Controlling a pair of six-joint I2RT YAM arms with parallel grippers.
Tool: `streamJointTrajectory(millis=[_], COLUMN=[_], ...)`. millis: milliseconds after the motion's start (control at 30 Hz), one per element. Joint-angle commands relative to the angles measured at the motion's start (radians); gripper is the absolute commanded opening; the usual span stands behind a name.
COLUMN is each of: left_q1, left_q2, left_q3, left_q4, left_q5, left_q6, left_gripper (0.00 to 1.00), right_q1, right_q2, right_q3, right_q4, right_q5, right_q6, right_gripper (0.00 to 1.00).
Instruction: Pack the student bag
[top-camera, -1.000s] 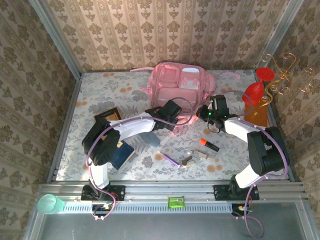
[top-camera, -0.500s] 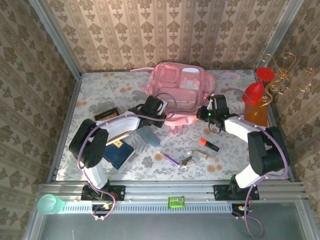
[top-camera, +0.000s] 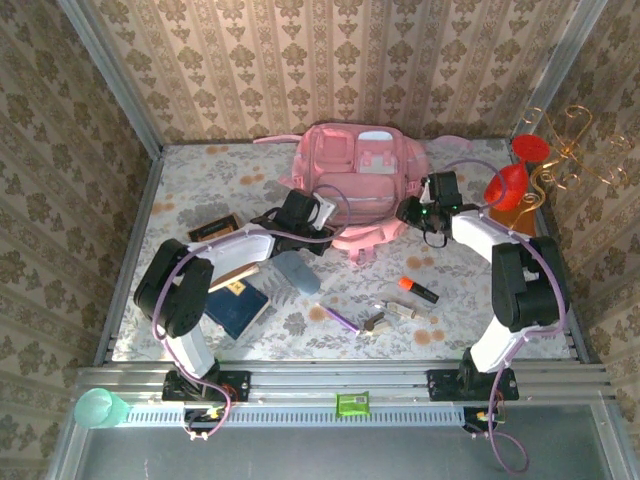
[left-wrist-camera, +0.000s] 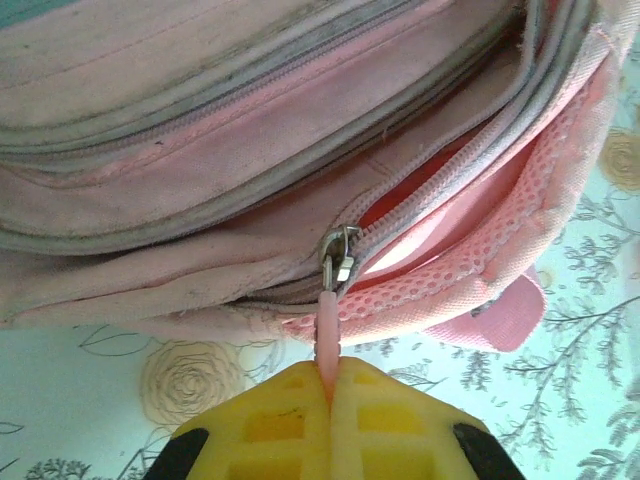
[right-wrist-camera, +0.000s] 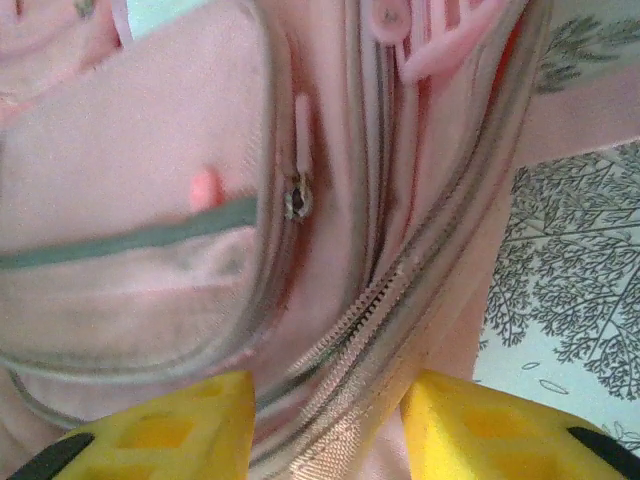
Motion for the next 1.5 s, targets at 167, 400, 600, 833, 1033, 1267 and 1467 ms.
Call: streamJointTrajectory(millis=[167, 400, 600, 833, 1033, 1267, 1467], left_q1=[-0.066, -0.080, -0.087, -0.086, -0.085, -0.087, -0.087], left_q2=[0.010, 0.024, 0.031, 0.064, 0.109, 0.153, 0.167], left_q3=[0.084, 0.086, 0.057, 0.023, 0.017, 0.036, 0.040], left_q4=[0.008, -0.008, -0.002, 0.008, 0.046, 0.062, 0.071], left_q5=[0.056, 0.039, 0.027, 0.046, 0.084, 0.100, 0.105], left_q6=[-0.053, -0.042, -0.042, -0.037, -0.052, -0.057, -0.062], left_gripper=[0.00, 0.00, 0.00, 0.00, 0.00, 0.03, 0.06], right_q1=[0.022, 0.155, 0.192, 0.194, 0.200, 0.213, 0.222], right_q2=[-0.233, -0.279, -0.169, -0.132, -0.160, -0.195, -0.206], right_q3=[-0.225, -0.361, -0.377, -0.406, -0.423, -0.419, -0.413], right_q4=[0.036, 0.156, 0.302, 0.425, 0.495, 0.490, 0.483], right_q5=[-0.099, -0.022, 0.021, 0.025, -0.007, -0.016, -0.016], right_q6=[0.161, 0.302, 0.385, 0.437, 0.480, 0.499, 0.500], right_gripper=[0.80, 0.87, 0.74, 0.31, 0.10, 0.07, 0.05])
